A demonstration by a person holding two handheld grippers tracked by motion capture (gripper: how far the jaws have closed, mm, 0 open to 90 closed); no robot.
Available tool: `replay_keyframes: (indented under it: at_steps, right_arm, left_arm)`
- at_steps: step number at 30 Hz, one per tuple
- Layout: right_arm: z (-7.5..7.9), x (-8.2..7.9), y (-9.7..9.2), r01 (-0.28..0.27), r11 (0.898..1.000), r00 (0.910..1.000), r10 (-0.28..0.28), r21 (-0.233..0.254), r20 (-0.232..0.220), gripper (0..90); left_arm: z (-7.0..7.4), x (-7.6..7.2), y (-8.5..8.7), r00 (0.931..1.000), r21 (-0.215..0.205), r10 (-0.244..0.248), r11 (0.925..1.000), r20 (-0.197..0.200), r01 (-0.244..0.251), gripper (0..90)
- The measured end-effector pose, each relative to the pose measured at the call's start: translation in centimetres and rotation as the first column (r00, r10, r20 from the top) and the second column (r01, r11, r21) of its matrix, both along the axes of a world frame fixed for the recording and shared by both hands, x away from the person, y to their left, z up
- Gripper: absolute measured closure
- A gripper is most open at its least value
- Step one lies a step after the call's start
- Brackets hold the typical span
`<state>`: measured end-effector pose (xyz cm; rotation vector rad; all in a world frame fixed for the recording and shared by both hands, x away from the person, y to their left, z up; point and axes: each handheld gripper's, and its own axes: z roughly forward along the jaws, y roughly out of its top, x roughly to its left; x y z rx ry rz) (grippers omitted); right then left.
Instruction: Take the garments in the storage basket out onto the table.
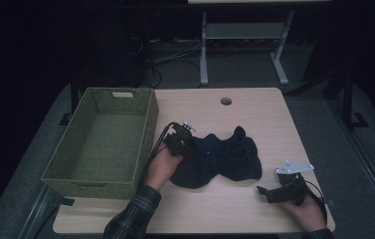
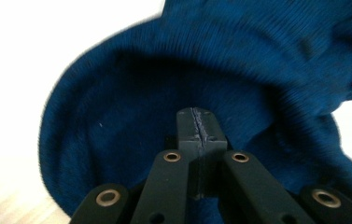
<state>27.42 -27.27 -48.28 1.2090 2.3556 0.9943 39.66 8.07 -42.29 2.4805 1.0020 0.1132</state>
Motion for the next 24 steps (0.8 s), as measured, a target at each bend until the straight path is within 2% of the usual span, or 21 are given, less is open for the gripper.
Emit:
replay_keyframes:
  at_steps: [5, 10, 17, 24]
  right_arm:
    - [0.0, 0.0, 0.0, 0.0, 1.0, 1.0, 0.0, 0.0, 0.0, 2.5]
    - [0.0, 0.0, 0.0, 0.0, 1.0, 1.0, 0.0, 0.0, 0.0, 2.5]
    - [0.0, 0.0, 0.0, 0.0, 1.0, 1.0, 0.0, 0.0, 0.0, 2.5]
    - [0.0, 0.0, 0.0, -0.001, 1.0, 1.0, 0.001, -0.001, 0.0, 2.5]
  left_arm:
    - [-1.1, -0.3, 0.0, 0.9995, 0.015, -0.005, 0.9999, -0.032, 0.005, 90.0]
    - [-1.9, -1.2, -0.3, 0.9976, 0.007, -0.033, 0.9994, -0.061, 0.033, 90.0]
    - [-2.0, -2.9, -0.7, 0.9941, -0.016, -0.08, 0.9967, -0.073, 0.079, 90.0]
    - [-2.3, -5.4, -1.0, 0.9862, -0.06, -0.147, 0.9879, -0.076, 0.143, 90.0]
